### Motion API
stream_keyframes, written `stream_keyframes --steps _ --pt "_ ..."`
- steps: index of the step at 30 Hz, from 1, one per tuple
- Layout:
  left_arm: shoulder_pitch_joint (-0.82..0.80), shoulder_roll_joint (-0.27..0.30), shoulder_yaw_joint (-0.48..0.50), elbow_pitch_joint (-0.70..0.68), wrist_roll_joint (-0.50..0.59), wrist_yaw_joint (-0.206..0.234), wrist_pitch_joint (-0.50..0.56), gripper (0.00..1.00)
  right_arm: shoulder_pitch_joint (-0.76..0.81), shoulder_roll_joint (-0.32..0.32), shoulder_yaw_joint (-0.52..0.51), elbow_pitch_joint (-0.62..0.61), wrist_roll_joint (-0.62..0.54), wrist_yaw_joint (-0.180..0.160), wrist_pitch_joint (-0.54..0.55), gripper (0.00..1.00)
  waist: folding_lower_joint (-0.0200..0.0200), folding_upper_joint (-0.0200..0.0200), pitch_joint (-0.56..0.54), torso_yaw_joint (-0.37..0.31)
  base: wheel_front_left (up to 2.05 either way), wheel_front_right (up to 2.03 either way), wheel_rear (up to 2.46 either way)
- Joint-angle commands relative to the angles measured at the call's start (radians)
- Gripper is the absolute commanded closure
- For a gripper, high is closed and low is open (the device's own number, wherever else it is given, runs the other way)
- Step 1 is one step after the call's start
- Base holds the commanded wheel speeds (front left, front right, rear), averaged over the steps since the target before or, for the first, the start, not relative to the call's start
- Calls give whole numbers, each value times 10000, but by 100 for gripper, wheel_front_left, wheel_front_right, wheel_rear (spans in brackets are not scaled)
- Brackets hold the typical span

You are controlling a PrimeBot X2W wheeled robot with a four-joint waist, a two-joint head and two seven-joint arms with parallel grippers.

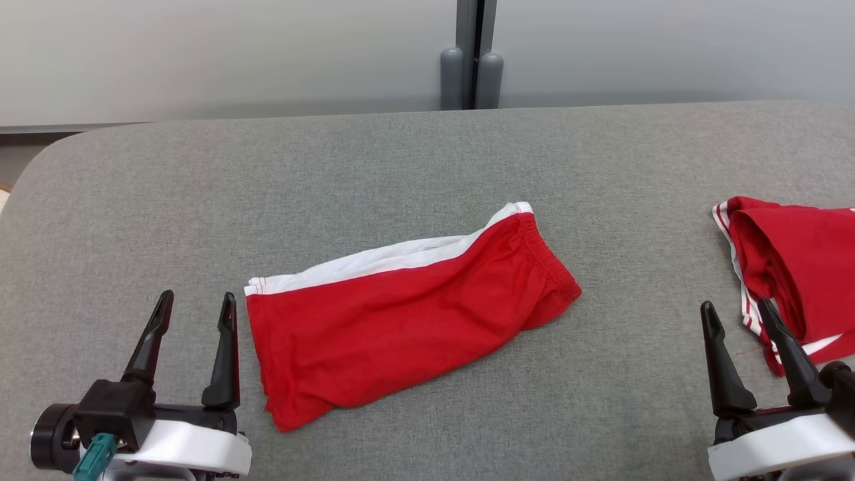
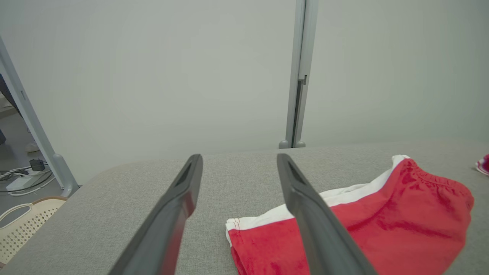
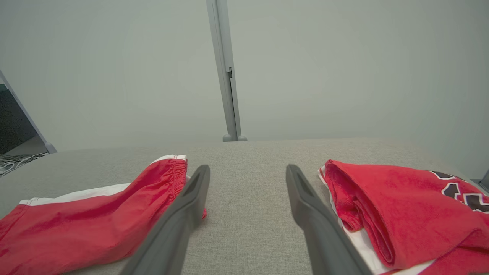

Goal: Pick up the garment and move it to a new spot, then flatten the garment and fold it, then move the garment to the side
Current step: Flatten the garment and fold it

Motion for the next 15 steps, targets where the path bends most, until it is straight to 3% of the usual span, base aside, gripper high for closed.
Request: stream_keyframes --steps 1,7,15 --pt "-70 68 4 -62 46 56 -4 0 -1 -59 -57 14 60 -2 13 0 0 0 18 18 0 0 0" --pt "-318 55 -88 -106 126 -5 9 0 -302 -118 -10 295 113 -4 63 0 0 0 195 197 0 0 0" --pt "-1328 -312 -450 58 290 -439 -55 0 -2164 -184 1096 2057 259 -2 165 0 0 0 1205 1107 0 0 0"
